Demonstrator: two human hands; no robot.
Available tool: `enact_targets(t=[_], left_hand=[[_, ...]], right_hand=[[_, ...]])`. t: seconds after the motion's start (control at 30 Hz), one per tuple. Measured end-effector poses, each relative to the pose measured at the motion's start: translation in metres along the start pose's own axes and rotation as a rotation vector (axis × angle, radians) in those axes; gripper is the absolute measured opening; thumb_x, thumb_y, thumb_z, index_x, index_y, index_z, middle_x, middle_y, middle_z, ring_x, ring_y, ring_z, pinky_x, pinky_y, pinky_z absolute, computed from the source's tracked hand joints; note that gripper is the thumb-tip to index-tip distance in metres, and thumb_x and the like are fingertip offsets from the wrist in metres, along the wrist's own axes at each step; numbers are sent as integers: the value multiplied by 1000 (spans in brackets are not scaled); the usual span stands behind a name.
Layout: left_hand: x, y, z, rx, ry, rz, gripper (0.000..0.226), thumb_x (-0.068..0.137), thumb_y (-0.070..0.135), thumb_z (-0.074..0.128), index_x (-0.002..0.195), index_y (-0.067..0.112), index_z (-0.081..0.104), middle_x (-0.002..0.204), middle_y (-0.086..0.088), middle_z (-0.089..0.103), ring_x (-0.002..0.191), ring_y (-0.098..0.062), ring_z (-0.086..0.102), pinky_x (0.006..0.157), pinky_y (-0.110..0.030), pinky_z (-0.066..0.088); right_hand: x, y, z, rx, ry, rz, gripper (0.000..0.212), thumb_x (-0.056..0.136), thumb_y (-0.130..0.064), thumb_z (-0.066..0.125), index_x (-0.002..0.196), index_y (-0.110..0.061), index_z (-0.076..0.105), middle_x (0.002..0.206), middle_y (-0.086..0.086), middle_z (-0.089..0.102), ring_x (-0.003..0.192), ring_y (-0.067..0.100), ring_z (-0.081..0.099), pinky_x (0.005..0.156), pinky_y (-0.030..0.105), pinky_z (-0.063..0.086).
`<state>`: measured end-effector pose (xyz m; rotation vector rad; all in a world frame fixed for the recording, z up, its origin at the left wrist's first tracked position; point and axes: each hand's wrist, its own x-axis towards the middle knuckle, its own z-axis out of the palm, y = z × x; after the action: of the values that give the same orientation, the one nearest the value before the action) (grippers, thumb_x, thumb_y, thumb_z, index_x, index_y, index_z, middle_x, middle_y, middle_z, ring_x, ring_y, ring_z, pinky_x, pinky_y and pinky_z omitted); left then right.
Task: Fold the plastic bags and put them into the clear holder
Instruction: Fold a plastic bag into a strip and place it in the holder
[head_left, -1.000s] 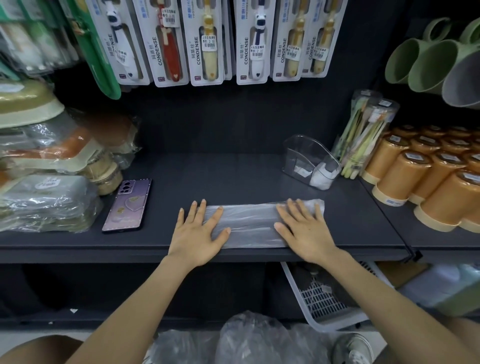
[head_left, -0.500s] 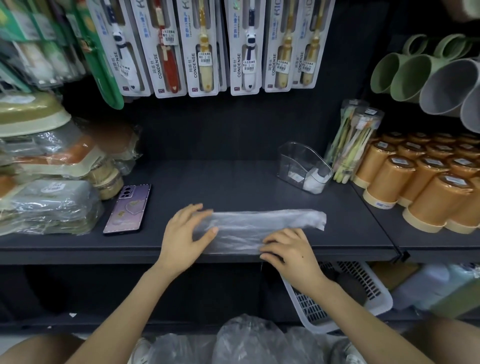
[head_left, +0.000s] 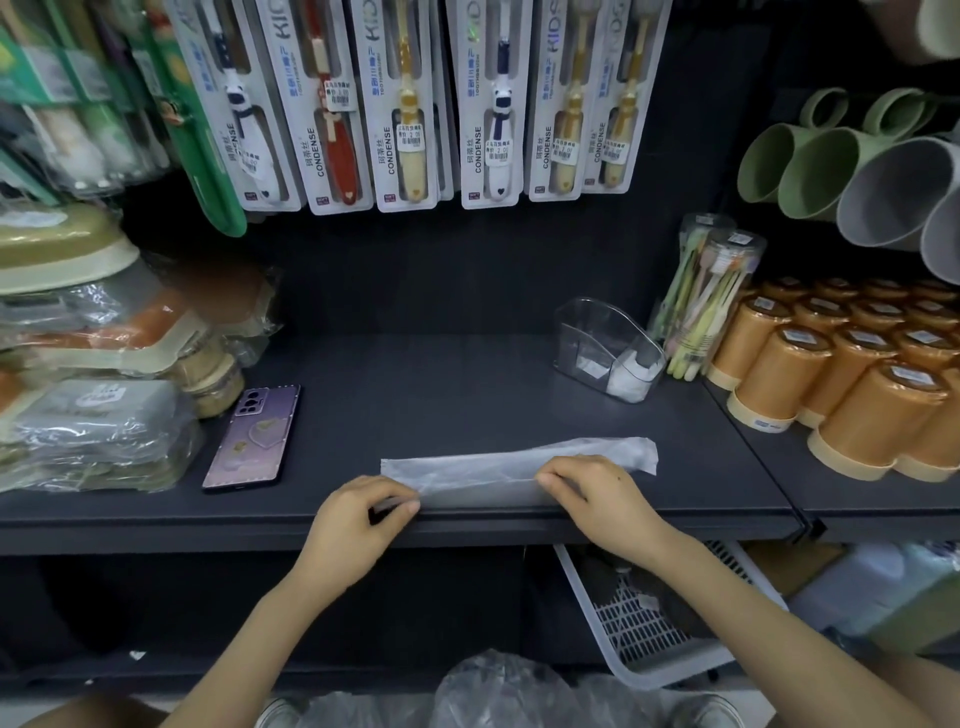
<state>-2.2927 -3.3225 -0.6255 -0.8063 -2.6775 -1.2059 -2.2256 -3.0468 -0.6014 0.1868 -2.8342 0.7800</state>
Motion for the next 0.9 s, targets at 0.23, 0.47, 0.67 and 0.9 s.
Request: enact_targets(t=[0.23, 0.47, 0.67, 0.9], left_hand=[[17, 0, -1, -80, -26, -246, 33, 91, 33, 62, 83, 2, 67, 63, -10, 53, 59, -10, 45, 57, -23, 34], [25, 7, 1, -55, 27, -331, 13, 92, 24, 61, 88, 13, 66, 70, -6, 66, 68, -22, 61, 66, -36, 47], [29, 19, 4, -62, 133, -449, 32, 90, 17, 61, 121, 18, 53, 74, 7, 64, 72, -10, 57, 62, -19, 41], [36, 16, -5, -149, 145, -620, 32, 85, 23, 66, 115, 19, 56, 71, 6, 68, 76, -12, 61, 64, -28, 41]], right_hand=[[19, -1, -15, 227, -146, 211, 18, 94, -43, 53, 101, -31, 65, 85, -26, 66, 89, -2, 60, 87, 21, 46], [43, 9, -23, 295, -229, 356, 15, 85, -22, 70, 78, -8, 70, 72, -7, 67, 73, 6, 60, 77, 30, 48], [52, 9, -18, 191, -207, 412, 18, 81, -27, 68, 65, -18, 70, 74, -11, 69, 82, 12, 65, 79, 35, 50], [58, 5, -14, 68, -242, 420, 27, 79, -27, 62, 71, -1, 65, 82, 2, 72, 76, 19, 64, 68, 34, 48]])
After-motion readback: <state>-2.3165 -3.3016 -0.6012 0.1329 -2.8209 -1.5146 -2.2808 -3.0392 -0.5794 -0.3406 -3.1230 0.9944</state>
